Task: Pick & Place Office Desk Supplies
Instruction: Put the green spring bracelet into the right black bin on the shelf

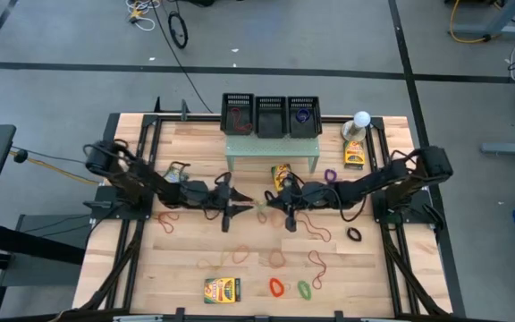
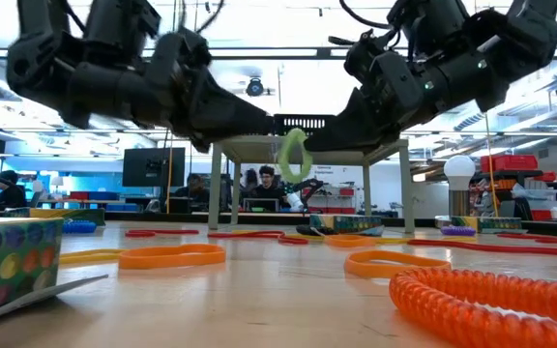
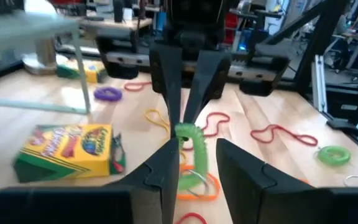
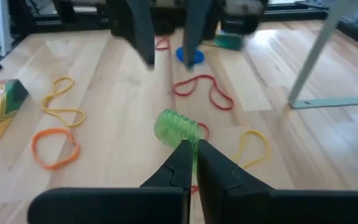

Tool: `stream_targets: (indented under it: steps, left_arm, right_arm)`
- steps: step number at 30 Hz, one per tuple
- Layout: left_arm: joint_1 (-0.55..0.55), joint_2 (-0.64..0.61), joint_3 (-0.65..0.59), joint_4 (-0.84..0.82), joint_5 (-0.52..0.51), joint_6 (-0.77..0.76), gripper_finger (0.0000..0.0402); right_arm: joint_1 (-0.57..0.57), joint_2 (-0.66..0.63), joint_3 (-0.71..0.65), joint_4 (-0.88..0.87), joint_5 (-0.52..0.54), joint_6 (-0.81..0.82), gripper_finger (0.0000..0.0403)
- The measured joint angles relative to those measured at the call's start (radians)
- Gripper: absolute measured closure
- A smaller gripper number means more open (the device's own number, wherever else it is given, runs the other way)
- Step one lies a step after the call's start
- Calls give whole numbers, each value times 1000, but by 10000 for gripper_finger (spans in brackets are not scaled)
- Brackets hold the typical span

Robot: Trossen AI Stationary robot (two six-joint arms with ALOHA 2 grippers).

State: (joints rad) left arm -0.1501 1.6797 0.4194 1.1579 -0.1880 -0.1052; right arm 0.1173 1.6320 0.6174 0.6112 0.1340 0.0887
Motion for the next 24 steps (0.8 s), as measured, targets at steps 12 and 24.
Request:
stream_targets:
  steps: [12,24]
  left_arm:
    - [0,-190,-249,134,-157,12,326]
    - [25,-170,-330,239,-262,50,386]
  right_arm:
    - [27,-314,24,-336,223,26,389]
    - [-185,-459,483,-1065,518,76,389]
